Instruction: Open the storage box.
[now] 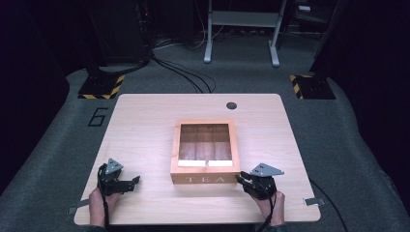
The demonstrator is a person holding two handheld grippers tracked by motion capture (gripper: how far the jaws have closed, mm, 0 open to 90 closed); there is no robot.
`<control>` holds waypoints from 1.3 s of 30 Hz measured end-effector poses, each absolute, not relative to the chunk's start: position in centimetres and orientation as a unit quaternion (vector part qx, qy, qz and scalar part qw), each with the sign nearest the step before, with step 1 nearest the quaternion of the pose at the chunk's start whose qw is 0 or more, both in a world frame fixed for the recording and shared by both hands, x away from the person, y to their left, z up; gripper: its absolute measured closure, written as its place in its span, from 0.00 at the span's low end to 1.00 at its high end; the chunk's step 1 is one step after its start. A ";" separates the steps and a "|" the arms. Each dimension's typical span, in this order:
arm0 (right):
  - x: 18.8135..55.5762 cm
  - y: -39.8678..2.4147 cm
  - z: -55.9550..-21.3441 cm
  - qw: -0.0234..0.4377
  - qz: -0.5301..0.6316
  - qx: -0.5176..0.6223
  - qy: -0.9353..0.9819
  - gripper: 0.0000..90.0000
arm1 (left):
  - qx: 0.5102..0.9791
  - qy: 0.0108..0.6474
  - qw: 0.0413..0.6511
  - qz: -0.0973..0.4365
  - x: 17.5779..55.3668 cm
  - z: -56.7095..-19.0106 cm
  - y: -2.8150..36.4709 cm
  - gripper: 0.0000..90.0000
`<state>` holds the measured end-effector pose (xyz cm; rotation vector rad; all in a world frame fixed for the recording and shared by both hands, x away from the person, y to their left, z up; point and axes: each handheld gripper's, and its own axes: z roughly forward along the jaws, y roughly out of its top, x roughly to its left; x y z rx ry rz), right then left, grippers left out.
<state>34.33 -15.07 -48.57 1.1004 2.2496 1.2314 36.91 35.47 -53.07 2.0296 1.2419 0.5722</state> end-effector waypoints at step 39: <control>34.4 -15.4 -47.9 0.165 0.469 0.397 0.772 0.84 | 0.781 0.476 0.340 0.219 37.0 -53.1 35.5 0.11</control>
